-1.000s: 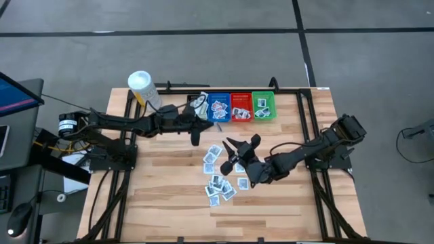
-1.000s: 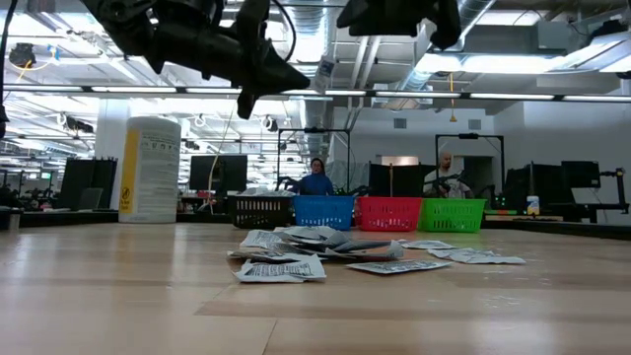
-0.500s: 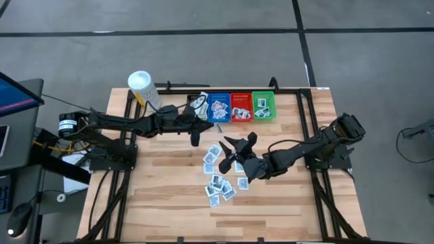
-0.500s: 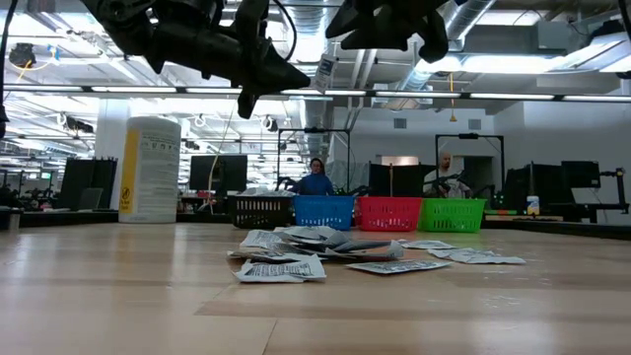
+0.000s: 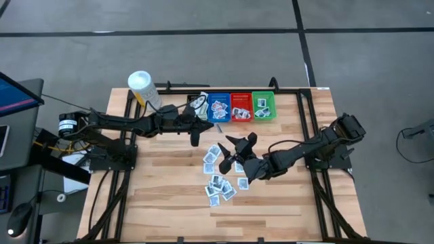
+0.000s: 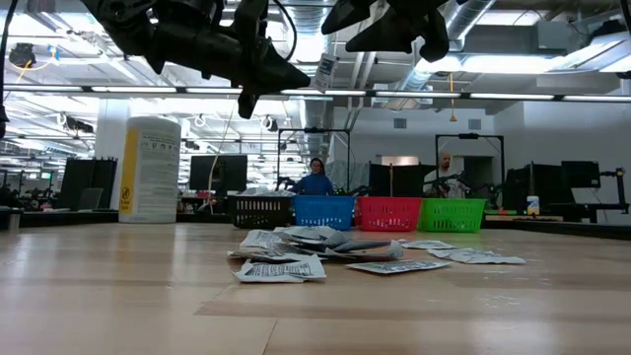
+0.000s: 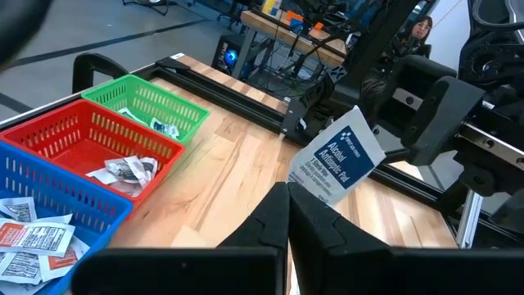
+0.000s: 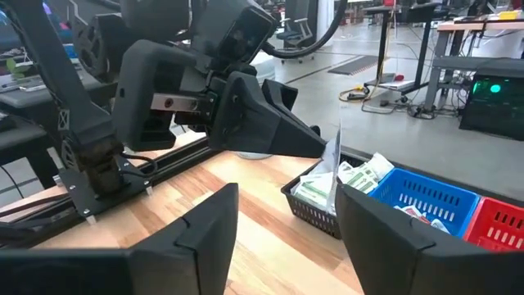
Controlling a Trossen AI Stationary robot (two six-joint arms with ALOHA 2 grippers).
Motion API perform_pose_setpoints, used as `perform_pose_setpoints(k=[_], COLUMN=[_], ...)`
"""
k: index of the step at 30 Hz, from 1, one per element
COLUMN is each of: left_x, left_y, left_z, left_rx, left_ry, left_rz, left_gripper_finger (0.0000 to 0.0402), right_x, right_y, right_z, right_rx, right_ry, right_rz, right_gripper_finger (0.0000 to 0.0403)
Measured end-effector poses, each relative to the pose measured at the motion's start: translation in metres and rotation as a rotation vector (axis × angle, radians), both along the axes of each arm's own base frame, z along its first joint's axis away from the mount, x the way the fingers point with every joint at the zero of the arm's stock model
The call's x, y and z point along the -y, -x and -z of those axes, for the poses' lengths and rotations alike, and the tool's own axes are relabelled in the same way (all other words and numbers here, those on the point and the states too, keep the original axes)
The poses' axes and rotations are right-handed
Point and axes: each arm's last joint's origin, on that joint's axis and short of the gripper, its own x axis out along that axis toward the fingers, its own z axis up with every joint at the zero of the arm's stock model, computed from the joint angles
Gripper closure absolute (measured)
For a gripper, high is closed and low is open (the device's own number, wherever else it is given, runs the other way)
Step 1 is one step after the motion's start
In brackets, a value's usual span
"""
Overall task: Pick & Place First Aid Supplies
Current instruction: Put the blue alcohol pad in the green bin
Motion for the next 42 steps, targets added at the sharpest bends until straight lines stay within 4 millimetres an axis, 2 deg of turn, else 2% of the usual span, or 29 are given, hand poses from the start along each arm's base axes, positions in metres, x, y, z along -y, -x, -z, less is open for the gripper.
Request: perform_pose_setpoints(k=[9,19,42], left_x=[0.003,0.004,0.009], left_y=[-0.001,-0.001,-0.002], left_z=[0.000,-0.001,-0.003], left_rx=[0.002,0.019,0.033], left_ry=[0.012,0.027,0.018], left_rz=[0.012,0.028,0.052], left_gripper_finger=[0.0399,0.0399,0.0399], right_x=[0.007,0.015,0.022], right_y=[-0.002,-0.007,-0.008], right_z=[0.000,0.001,0.001], right_rx=[0.000,-0.010,-0.018], right_ry=[0.000,-0.024,-0.020], right_rz=[0.018,-0.028,-0.009], right_gripper_finger=[0.0217,0.0214,0.0226])
